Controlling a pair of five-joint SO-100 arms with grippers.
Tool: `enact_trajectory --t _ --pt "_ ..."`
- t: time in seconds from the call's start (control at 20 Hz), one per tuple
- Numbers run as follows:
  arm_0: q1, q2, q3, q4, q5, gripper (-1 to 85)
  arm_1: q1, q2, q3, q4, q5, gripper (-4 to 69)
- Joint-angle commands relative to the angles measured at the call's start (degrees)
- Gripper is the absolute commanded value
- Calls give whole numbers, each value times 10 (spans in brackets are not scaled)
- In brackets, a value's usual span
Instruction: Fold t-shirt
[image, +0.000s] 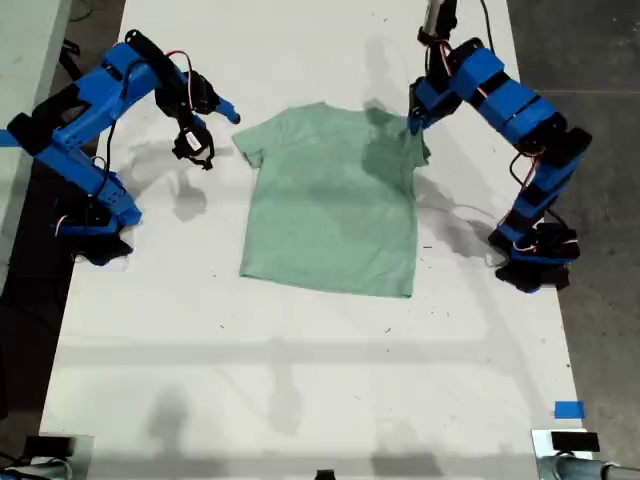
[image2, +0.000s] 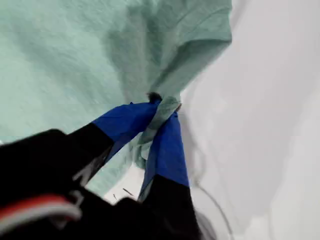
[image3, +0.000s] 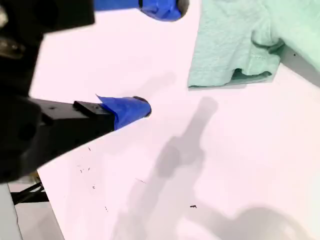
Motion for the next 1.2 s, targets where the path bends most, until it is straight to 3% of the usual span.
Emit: enact_trajectory --t 0.0,0.35,0.85,0.9,1.0,1.05,1.15 --pt "9 12 -28 1 2 316 -53 -30 -135 20 52 -13" --pt "12 12 -29 2 4 314 -132 -207 -203 -82 153 -13" --pt "24 1 -29 -6 -2 314 -187 -276 -287 -142 214 -14" --pt "25 1 -29 -6 -3 314 -187 -285 -296 -142 212 8" --pt "29 1 -29 -7 -5 315 -193 -298 -318 -141 178 335" --pt "31 1 -29 -7 -5 316 -200 -294 -328 -142 149 345" --pt "34 -1 -29 -7 -6 317 -196 -243 -329 -121 139 287"
